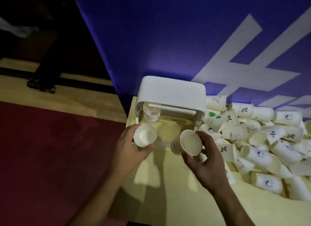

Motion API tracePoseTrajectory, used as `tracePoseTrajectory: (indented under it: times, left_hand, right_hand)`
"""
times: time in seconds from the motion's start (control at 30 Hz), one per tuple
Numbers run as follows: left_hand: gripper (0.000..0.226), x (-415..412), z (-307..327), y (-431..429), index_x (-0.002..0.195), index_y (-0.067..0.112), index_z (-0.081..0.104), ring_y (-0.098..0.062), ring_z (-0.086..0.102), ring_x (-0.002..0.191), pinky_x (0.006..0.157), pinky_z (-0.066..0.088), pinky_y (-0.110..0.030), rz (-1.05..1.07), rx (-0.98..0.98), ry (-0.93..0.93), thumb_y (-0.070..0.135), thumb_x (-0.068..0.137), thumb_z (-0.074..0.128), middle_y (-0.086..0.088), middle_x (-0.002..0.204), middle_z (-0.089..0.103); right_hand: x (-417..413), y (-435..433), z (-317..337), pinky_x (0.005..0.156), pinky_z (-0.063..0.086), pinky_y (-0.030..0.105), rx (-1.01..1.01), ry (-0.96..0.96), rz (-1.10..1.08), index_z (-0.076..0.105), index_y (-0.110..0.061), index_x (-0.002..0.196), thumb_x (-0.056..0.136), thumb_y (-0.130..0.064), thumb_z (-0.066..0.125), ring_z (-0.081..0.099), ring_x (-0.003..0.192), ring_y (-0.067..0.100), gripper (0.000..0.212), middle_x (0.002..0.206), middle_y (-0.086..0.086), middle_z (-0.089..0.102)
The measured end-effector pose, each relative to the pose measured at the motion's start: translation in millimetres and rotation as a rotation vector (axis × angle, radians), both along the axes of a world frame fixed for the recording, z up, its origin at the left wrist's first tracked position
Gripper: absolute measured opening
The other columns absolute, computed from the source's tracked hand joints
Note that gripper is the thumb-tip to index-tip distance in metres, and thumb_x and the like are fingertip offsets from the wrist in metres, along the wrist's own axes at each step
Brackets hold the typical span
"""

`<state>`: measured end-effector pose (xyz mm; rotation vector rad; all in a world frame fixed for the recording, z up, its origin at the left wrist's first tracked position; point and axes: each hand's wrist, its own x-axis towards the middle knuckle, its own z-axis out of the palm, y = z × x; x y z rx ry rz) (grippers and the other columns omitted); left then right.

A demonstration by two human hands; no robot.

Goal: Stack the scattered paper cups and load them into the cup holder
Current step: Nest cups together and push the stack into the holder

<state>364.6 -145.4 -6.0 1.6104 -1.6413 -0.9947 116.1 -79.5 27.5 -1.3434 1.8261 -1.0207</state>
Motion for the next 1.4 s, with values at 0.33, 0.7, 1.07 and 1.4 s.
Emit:
tracePoseTrajectory:
  times: [0.33,0.7,1.07,1.4]
  left_hand:
    - [0.070,-21,-54,-45,0.127,0.035,0.058,-0.017,0.064,0.107,0.085,0.055,-0.038,-0.031,0.124,-0.158,0.047,0.066,0.090,0.011,0.120,0.066]
    - [0.076,-29,-72,-64,0.129,0.038,0.052,-0.015,0.055,0.118,0.079,0.017,-0.033,-0.205,0.189,-0.567,0.068,0.065,0.082,0.009,0.117,0.067]
    - [0.079,-7,-60,-59,0.147,0.032,0.042,-0.019,0.066,0.114,0.093,0.056,-0.039,-0.197,0.296,-0.224,0.026,0.079,0.083,0.007,0.125,0.067]
    - [0.020,-7,-55,-63,0.114,0.017,0.073,0.002,0.070,0.076,0.061,0.041,-0.002,-0.010,0.296,-0.065,0.016,0.103,0.056,0.002,0.096,0.076]
  right_hand:
    - [3,7,-12,0.086,0.051,0.014,0.020,0.016,-0.068,0.052,-0.045,0.119,0.073,-0.016,0.091,0.061,0.110,0.002,0.067,0.117,-0.029,0.062]
    - [28,-40,-42,0.086,0.049,0.014,0.056,0.047,-0.019,0.053,-0.029,0.124,0.068,-0.037,0.093,0.059,0.111,0.001,0.069,0.117,-0.021,0.062]
    - [70,-76,-63,0.083,0.045,0.013,0.002,0.096,0.109,0.053,-0.026,0.126,0.067,-0.041,0.094,0.058,0.104,0.007,0.074,0.118,-0.013,0.063]
    - [85,-88,-101,0.099,0.052,0.038,0.178,0.149,0.168,0.051,-0.029,0.140,0.076,-0.061,0.079,0.058,0.119,0.014,0.077,0.134,-0.008,0.062]
